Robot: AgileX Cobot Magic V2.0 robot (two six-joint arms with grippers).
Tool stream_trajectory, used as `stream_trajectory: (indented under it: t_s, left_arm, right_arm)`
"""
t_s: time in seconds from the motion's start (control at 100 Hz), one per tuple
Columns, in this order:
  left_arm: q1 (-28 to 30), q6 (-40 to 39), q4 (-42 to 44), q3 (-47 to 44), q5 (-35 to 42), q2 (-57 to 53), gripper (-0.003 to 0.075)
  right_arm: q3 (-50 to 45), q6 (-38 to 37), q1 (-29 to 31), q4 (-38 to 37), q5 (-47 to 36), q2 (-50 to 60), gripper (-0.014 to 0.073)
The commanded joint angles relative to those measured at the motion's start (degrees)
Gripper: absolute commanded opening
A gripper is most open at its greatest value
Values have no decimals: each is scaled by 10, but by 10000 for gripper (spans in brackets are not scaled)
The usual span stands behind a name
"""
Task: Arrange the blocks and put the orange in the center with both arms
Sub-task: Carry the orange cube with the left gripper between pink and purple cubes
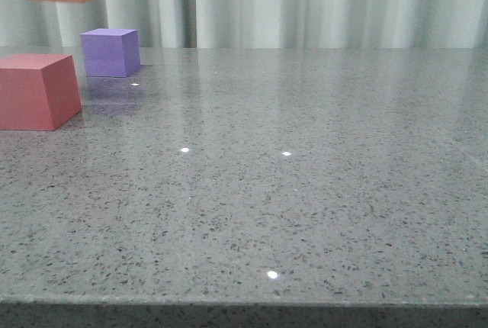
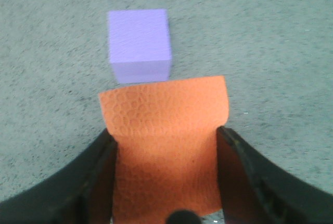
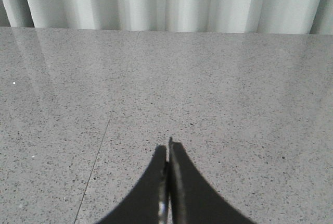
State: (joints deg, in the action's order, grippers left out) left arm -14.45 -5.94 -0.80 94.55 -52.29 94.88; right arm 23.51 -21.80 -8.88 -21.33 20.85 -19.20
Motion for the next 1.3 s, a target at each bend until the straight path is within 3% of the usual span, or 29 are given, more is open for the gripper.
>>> stream_trajectory:
  t_s: [0.0, 0.15, 0.52, 1.2, 1.29]
  left_arm:
    - [23, 41, -52, -21, 70, -30, 158]
    - [43, 100, -128, -61, 113, -17, 158]
    - [43, 113, -128, -68, 153, 47, 158]
    - [43, 113, -124, -68, 149, 79, 158]
    - [43, 113, -124, -68, 149, 79, 188]
  right_arm:
    - [15, 0, 3, -6, -40, -7, -69]
    - [15, 0, 3, -6, -40, -7, -69]
    - [15, 0, 3, -6, -40, -7, -69]
    - [15, 0, 3, -6, -40, -7, -69]
    - [15, 0, 3, -6, -40, -7, -69]
